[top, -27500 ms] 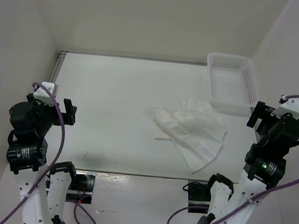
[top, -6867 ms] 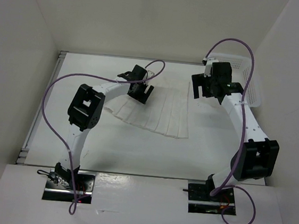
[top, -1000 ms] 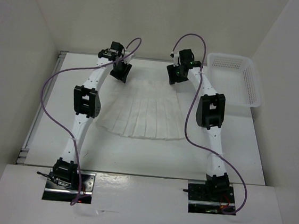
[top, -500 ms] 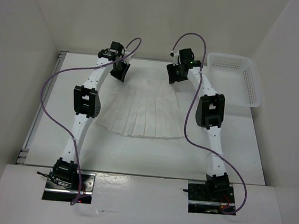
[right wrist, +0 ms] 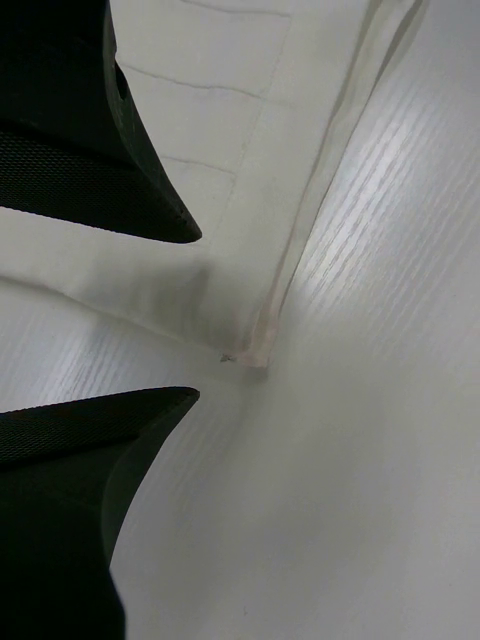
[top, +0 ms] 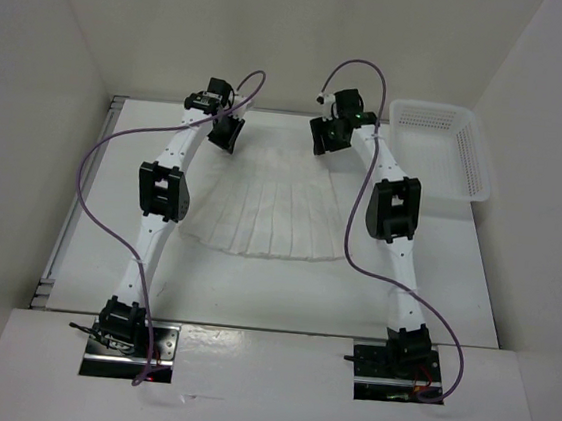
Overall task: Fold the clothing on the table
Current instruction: Fold the skirt
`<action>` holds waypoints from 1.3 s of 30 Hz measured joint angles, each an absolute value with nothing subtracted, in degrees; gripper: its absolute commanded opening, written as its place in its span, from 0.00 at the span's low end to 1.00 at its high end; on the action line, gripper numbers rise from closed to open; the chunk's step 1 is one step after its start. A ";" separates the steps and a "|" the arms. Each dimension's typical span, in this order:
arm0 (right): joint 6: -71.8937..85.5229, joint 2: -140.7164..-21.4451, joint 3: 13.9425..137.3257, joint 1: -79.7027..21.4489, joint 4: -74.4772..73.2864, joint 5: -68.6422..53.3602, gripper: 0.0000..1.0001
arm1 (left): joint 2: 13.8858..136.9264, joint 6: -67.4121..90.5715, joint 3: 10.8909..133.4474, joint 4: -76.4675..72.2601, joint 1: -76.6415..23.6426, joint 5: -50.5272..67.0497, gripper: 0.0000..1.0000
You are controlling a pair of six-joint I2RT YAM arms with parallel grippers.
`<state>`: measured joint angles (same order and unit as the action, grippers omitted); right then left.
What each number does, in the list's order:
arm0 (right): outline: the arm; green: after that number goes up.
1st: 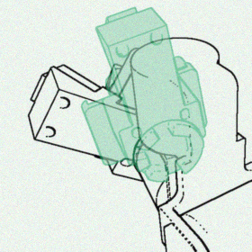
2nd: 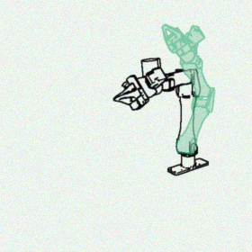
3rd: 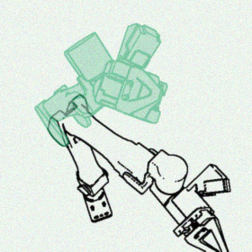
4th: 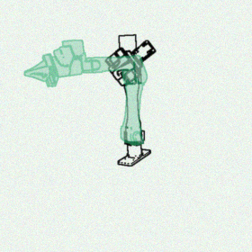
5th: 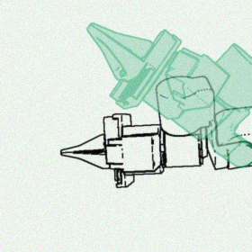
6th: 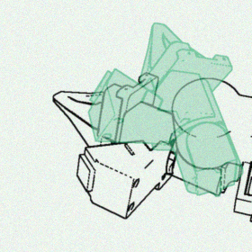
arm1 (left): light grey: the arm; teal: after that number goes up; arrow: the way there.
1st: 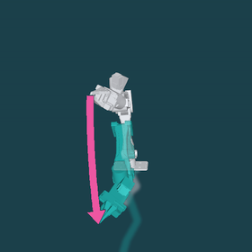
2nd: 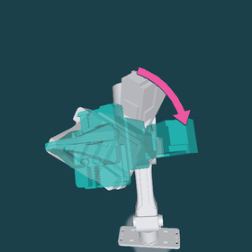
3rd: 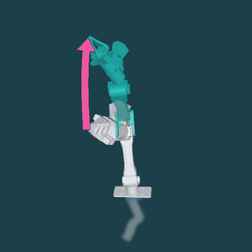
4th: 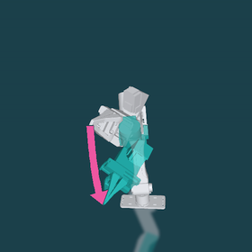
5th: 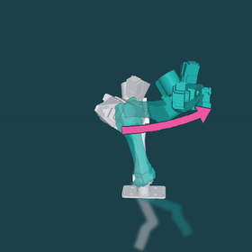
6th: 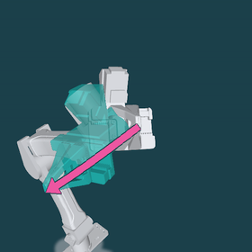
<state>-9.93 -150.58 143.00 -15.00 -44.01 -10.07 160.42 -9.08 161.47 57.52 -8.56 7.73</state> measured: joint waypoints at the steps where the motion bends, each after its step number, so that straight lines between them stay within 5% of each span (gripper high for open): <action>1: -9.93 -150.58 143.39 -15.22 -44.03 -10.22 0.65 | 160.44 -9.08 161.53 57.52 -8.54 7.70 0.40; 10: -9.93 -151.15 144.84 -17.08 -44.18 -11.09 0.65 | 161.10 -8.91 162.54 57.41 -8.25 5.74 0.63; 39: -9.93 -152.73 146.36 -17.10 -44.47 -8.19 0.65 | 163.33 -8.84 166.32 57.45 -8.01 6.31 0.57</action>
